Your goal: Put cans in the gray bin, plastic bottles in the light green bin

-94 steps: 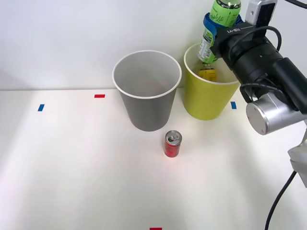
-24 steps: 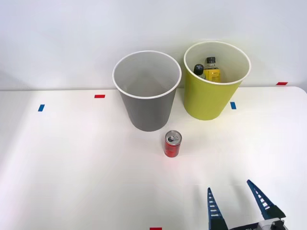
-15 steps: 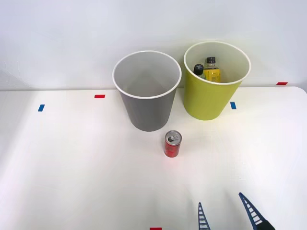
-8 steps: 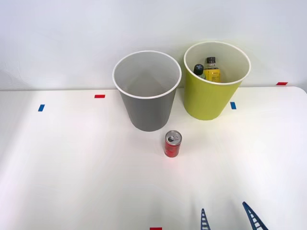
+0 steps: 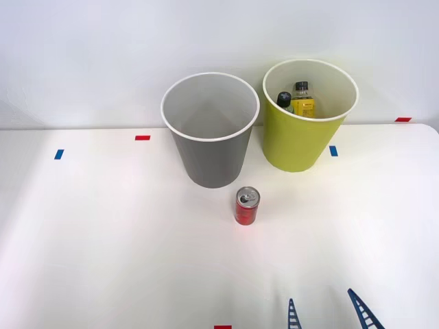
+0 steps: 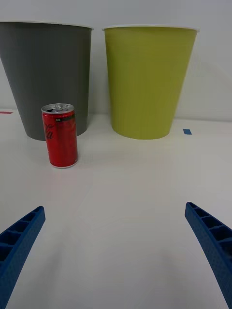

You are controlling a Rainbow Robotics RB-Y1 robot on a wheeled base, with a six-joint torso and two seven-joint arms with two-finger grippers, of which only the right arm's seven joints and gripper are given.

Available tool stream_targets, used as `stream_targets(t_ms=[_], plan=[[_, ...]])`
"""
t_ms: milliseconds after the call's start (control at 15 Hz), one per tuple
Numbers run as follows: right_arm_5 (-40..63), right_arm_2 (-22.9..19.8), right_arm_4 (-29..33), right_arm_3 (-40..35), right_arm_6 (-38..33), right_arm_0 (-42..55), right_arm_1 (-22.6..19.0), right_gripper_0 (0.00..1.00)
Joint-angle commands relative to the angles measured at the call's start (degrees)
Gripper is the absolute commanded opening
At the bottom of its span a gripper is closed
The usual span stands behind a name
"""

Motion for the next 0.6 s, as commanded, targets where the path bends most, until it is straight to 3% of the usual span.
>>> stream_targets(t_ms=[67,600], plan=[[0.02,-0.01,0.01,0.00,0.01,-0.01,-0.01,1.00],[0.02,-0.01,0.01,0.00,0.01,-0.01,-0.01,1.00]])
